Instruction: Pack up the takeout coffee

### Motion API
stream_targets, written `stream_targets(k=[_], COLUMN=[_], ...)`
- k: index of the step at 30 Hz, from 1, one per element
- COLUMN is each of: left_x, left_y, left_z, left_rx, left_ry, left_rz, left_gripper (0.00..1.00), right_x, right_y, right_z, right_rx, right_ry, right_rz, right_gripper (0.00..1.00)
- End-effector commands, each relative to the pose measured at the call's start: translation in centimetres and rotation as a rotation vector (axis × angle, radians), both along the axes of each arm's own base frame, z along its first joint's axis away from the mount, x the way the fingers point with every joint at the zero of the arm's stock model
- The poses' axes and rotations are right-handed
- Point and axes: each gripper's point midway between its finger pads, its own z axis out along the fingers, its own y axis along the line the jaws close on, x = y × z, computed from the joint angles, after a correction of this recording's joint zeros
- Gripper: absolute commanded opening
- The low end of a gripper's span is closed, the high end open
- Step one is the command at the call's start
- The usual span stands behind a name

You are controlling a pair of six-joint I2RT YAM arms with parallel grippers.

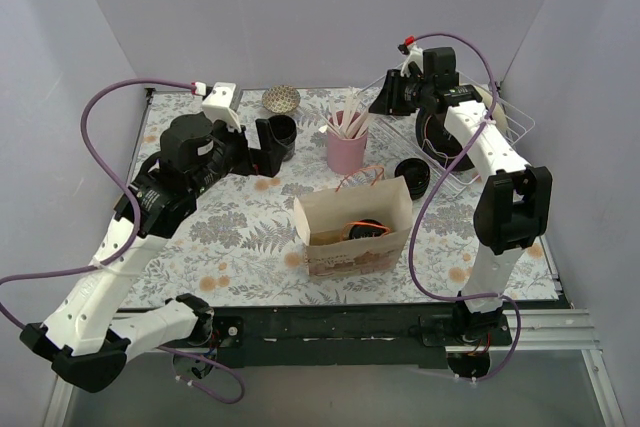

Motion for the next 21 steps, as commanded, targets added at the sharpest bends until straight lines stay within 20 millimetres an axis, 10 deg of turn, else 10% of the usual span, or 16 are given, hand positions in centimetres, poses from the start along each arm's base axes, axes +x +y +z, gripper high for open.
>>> stream_targets(k=[1, 8, 12, 21], left_x=[0.0, -0.2, -0.5, -0.7], left_y=[0.8, -0.1, -0.2, 1.0], left_z=[-0.9, -1.7, -2.2, -3.6], left_rx=[0.02, 0.005, -0.021, 0.02], left_ry=[0.019, 0.058, 0.072, 0.127], left_rz=[0.035, 0.0, 0.003, 0.064], left_gripper=[0.98, 0.98, 0.98, 0.98], right_x=[-0.6, -0.6, -0.6, -1.6], right_y=[0.1, -0.1, 0.0, -0.4], right_z=[1.3, 1.1, 1.4, 5.2], right_rx=[0.011, 0.007, 0.018, 0.005], right_ry=[-0.031, -0.005, 0.0, 0.012], right_rz=[0.023, 0.003, -0.001, -0.009], right_gripper=[0.4, 0.28, 0.01, 0.01])
